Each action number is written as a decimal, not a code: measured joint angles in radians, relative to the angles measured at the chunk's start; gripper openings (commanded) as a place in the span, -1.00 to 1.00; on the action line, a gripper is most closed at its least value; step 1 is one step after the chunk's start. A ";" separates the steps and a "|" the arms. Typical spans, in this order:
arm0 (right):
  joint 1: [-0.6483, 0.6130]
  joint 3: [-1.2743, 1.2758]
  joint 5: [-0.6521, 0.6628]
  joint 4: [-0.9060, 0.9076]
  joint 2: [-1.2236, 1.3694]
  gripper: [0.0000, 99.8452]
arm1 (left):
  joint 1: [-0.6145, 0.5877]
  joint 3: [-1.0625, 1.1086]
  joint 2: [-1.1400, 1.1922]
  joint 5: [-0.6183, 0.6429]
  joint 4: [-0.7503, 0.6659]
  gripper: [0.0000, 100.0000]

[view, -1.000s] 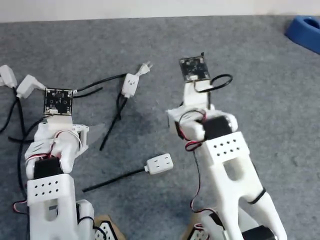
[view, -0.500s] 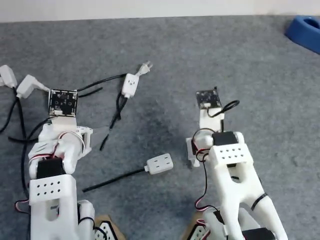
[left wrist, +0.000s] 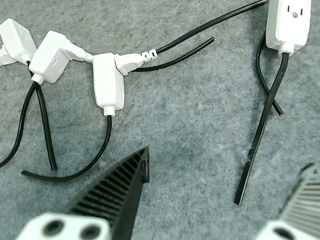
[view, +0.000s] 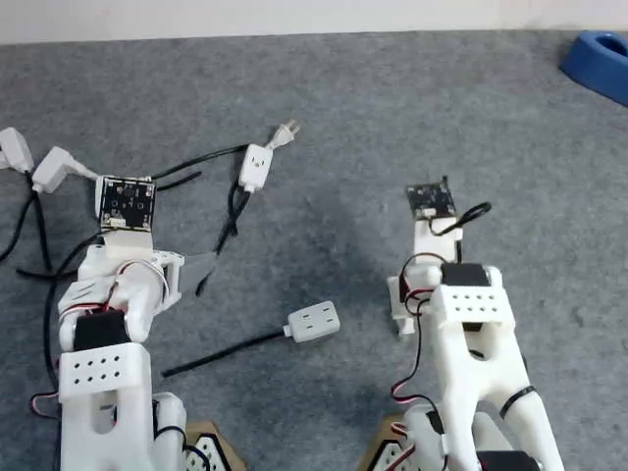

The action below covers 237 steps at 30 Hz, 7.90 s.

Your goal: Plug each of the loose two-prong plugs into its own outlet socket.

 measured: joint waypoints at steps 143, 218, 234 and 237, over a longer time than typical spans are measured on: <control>-0.344 -0.417 -0.674 0.172 -0.097 -0.99 | 0.736 -0.379 0.387 0.063 0.109 -0.14; -0.350 -0.338 -0.419 0.281 -0.204 -0.99 | 0.546 -0.468 0.466 -0.018 0.138 -0.14; -0.347 -0.810 -0.325 0.605 0.143 -0.99 | -0.120 -0.428 0.396 0.103 0.112 -0.14; -0.347 -0.856 -0.319 0.677 0.201 -0.99 | -0.126 -0.354 0.396 0.104 0.077 -0.14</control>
